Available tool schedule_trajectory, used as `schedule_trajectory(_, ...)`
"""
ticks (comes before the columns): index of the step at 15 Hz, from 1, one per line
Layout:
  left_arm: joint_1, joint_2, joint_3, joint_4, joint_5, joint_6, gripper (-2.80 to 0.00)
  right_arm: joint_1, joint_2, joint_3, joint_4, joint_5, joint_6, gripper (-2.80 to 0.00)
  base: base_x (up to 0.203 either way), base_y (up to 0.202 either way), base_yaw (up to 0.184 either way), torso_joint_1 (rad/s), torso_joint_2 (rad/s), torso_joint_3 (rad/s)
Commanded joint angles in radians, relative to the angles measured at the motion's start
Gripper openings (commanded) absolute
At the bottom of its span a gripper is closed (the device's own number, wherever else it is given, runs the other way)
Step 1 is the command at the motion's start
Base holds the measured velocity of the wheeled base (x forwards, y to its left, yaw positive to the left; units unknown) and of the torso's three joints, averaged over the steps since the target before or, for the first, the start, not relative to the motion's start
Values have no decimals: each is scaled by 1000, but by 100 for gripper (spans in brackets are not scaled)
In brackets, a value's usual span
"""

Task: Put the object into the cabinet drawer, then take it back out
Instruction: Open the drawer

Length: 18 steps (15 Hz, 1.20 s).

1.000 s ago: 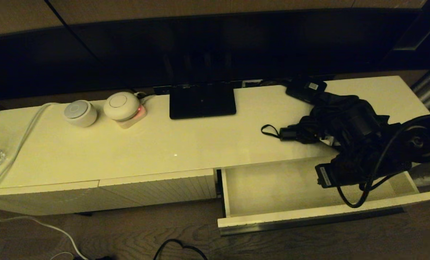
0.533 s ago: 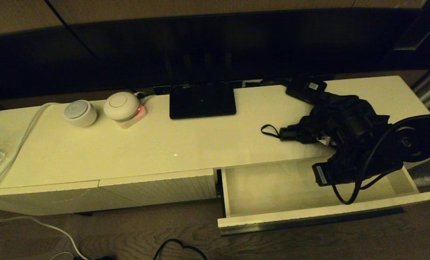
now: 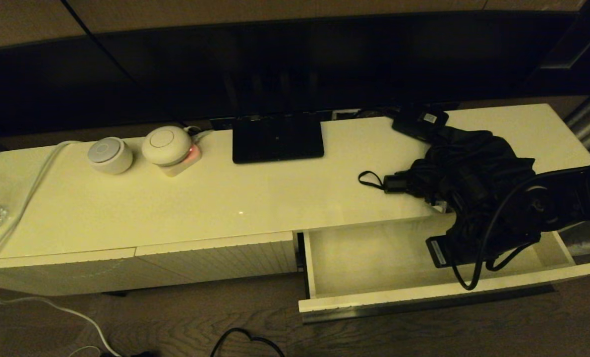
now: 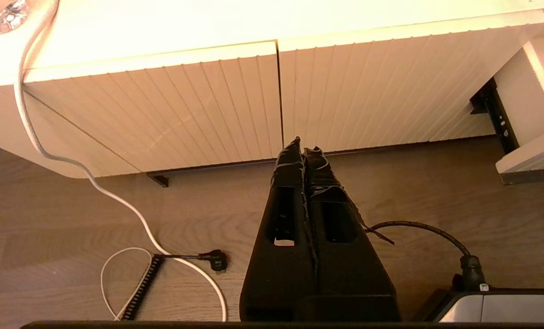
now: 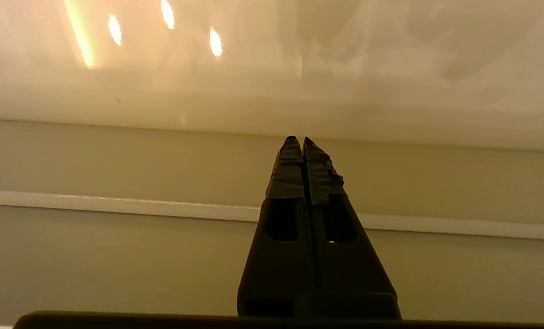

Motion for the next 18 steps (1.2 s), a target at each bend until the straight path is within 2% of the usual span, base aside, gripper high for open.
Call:
schedule_trajectory(1,0,0,3,0,1,0,-280,4,13,5,29,-3,0,-280,0,0,0,0,0,0)
schedule_trajectory(9,0,0,3,0,1,0,-280,12,22,31,185,-27,2,-280,0,0,0,0,0,0)
schedule_trajectory(12,0,0,3,0,1,0,-280,27,21,70,199,-42,4,-280,0,0,0,0,0,0)
schedule_trajectory(18,0,0,3,0,1,0,-280,83,78,160,225,-64,145,-280,0,0,0,0,0,0)
